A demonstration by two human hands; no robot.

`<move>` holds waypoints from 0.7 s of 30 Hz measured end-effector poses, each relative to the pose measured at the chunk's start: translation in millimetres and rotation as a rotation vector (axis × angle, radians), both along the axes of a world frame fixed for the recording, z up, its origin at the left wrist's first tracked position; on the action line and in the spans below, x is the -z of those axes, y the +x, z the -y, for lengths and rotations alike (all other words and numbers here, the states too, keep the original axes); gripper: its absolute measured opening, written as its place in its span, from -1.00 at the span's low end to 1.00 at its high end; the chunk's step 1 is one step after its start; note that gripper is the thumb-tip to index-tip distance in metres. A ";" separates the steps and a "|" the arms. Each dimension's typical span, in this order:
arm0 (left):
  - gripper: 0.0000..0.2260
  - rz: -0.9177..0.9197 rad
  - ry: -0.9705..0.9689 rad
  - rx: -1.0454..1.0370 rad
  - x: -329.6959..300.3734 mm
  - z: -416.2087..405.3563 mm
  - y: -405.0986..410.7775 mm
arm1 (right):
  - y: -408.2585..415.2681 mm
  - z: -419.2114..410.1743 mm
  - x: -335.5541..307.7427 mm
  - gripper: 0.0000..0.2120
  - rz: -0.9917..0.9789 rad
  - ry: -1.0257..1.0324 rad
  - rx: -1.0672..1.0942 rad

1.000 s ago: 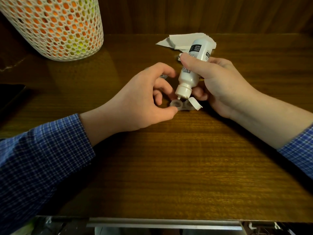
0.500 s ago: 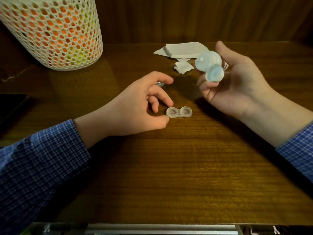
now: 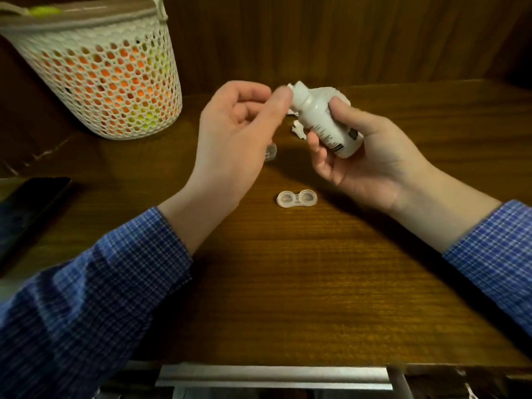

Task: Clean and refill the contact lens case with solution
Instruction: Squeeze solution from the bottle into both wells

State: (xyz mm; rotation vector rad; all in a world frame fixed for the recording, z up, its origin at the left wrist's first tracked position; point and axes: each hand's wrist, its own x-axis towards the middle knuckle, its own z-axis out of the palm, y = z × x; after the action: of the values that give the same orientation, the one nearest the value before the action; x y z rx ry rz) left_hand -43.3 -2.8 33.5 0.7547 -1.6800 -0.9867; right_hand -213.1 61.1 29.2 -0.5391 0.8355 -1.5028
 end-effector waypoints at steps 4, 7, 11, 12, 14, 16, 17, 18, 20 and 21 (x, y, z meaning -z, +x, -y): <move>-0.70 -0.120 0.034 -0.119 -3.2 2.9 -7.7 | 1.7 1.4 1.7 -0.72 -0.010 0.016 -0.037; -0.62 -0.211 0.047 -0.175 -5.4 4.8 -9.8 | 1.2 2.4 2.5 -0.66 -0.070 -0.013 -0.076; -0.68 -0.188 0.046 -0.241 -4.2 8.8 -12.8 | -2.9 3.4 2.4 -0.52 -0.200 -0.060 -0.081; -0.72 -0.160 0.039 -0.250 -3.7 9.5 -12.6 | -3.1 3.3 2.7 -0.53 -0.256 -0.075 -0.089; -0.76 -0.108 -0.008 -0.250 -4.1 8.7 -10.7 | -1.8 3.7 4.6 -0.58 -0.304 -0.100 -0.095; -0.79 -0.051 -0.125 -0.237 -5.5 5.5 -8.2 | -0.2 4.3 6.3 -0.62 -0.295 -0.112 -0.086; -0.81 -0.025 -0.181 -0.223 -5.9 3.1 -7.5 | -0.1 4.7 6.9 -0.62 -0.291 -0.118 -0.079; -0.83 -0.002 -0.219 -0.204 -5.6 0.5 -7.0 | -0.4 4.8 7.3 -0.59 -0.288 -0.125 -0.072; -0.81 0.039 -0.248 -0.162 -2.1 -3.8 -7.2 | -2.4 4.1 7.6 -0.55 -0.306 -0.137 -0.046; -0.79 0.063 -0.251 -0.142 0.0 -5.3 -7.5 | -2.3 3.6 7.8 -0.57 -0.354 -0.147 -0.025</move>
State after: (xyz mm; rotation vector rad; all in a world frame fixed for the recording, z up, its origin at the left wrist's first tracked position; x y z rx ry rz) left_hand -50.8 2.5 33.5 0.7317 -1.7387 -0.6449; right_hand -215.3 57.5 21.4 -0.9403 0.9882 -1.4743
